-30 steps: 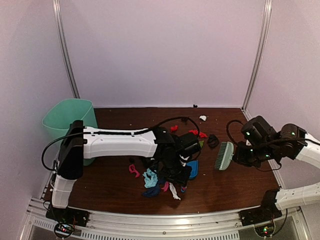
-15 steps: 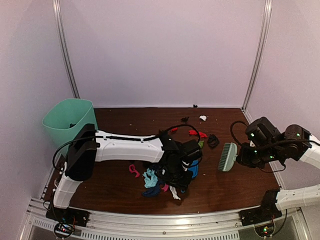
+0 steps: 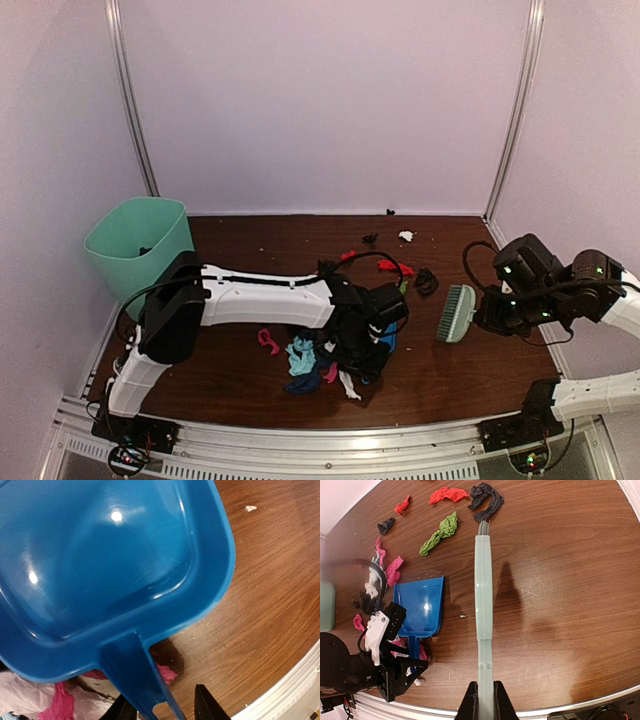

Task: Sweep away the paper scraps from the table
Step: Pick up the dustpan from the center of the board.

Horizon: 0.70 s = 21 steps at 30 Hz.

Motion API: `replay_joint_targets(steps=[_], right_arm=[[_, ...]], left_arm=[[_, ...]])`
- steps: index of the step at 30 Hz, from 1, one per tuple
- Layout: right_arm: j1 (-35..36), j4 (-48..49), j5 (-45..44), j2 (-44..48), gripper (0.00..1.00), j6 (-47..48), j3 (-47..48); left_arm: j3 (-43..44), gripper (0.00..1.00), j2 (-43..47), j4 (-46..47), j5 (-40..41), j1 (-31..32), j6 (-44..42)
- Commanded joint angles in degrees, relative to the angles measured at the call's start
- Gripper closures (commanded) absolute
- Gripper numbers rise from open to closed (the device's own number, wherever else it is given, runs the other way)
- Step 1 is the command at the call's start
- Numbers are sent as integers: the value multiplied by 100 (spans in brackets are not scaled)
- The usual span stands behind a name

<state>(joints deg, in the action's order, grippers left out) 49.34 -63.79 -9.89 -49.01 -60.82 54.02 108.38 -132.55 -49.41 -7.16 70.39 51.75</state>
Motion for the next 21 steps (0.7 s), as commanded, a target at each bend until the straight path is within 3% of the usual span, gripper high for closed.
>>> replay_joint_targets(steps=[1, 9, 21], right_arm=[[-34, 55, -106, 41, 100, 9, 22], [-34, 221, -94, -89, 100, 16, 24], [-35, 14, -507, -40, 100, 84, 323]], left_arm=[[213, 49, -128, 23, 221, 10, 69], [412, 69, -109, -192, 454, 11, -48], [374, 73, 448, -478, 952, 10, -154]])
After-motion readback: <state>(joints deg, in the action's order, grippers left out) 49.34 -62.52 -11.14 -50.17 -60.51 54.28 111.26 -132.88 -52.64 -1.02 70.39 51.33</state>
